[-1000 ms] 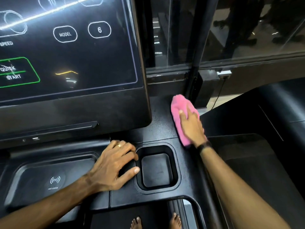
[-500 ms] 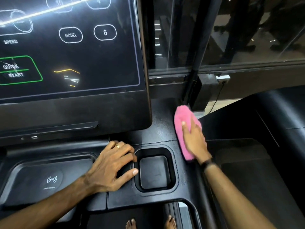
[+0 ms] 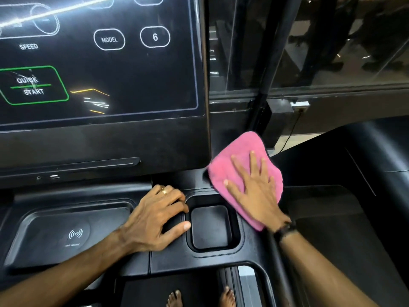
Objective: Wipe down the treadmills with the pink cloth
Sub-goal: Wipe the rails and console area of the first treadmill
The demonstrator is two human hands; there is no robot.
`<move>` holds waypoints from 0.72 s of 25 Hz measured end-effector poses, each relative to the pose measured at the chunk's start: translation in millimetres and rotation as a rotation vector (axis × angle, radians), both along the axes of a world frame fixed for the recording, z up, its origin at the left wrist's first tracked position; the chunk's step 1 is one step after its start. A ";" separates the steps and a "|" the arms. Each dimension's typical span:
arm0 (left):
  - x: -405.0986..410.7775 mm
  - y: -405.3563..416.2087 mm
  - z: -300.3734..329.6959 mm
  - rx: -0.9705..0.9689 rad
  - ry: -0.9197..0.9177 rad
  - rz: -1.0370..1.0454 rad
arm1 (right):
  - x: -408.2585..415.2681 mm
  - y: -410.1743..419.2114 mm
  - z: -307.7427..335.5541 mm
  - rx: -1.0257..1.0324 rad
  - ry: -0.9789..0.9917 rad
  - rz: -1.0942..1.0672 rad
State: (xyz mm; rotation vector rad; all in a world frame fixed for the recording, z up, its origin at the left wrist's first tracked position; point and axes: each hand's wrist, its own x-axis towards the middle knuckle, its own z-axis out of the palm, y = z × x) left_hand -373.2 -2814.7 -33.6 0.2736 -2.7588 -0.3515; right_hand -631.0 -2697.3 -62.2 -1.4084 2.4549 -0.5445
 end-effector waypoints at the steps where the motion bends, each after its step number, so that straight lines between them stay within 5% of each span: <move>1: -0.5 -0.6 0.2 0.002 -0.004 0.003 | -12.7 -25.7 1.0 0.025 -0.038 -0.079; 5: 1.7 -0.1 1.0 -0.010 -0.016 0.013 | -15.7 -119.5 16.0 0.122 0.004 -0.138; 12: 1.3 1.6 -1.6 -0.021 0.029 -0.012 | 56.1 -14.8 6.1 0.022 0.202 0.120; 18: 1.8 3.6 1.0 -0.044 0.007 0.008 | 59.1 -142.3 21.4 0.163 0.319 0.156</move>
